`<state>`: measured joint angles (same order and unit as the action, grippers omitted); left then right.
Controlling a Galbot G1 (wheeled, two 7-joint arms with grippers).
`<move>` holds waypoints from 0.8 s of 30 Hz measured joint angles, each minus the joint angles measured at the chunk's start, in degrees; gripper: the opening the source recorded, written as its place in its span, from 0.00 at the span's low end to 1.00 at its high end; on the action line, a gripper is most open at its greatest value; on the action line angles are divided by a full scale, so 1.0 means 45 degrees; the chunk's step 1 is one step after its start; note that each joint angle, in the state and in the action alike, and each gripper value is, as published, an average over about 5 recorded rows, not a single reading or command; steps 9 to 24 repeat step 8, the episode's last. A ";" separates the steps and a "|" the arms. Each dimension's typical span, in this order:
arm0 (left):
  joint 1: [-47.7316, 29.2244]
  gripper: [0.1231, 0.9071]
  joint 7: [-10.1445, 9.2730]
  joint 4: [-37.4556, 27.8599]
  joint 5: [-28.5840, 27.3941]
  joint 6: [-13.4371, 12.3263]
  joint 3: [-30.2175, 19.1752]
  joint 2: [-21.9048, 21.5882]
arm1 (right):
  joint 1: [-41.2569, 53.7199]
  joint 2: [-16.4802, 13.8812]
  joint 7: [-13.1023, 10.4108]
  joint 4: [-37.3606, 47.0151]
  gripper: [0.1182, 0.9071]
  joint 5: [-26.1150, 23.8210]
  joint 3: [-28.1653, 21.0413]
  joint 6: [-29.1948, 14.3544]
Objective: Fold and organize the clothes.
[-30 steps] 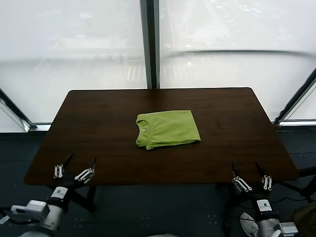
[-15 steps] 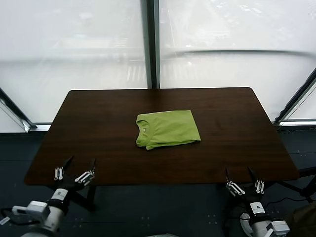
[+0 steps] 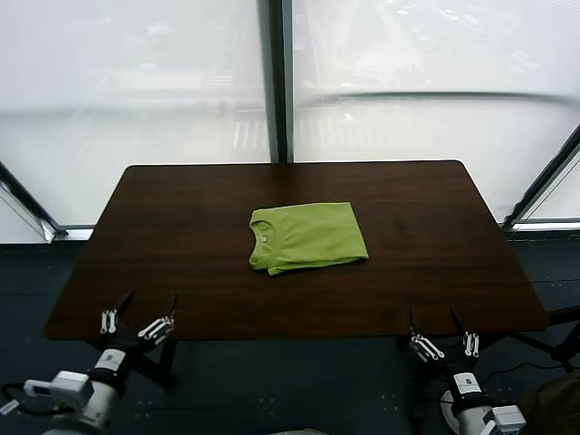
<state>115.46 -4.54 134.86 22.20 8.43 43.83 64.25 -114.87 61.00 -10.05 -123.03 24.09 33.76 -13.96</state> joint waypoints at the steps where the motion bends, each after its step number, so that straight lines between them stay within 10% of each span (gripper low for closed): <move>1: -0.0014 1.00 0.0016 -0.0001 0.0048 0.0016 0.0000 -0.0004 | 0.0018 0.0004 0.0001 0.0000 1.00 -0.0007 -0.0019 0.0024; 24: -0.0113 1.00 0.0041 -0.0063 0.0189 0.0117 0.0007 -0.0059 | 0.0160 0.0010 -0.0033 0.0028 1.00 0.0032 -0.0126 0.0174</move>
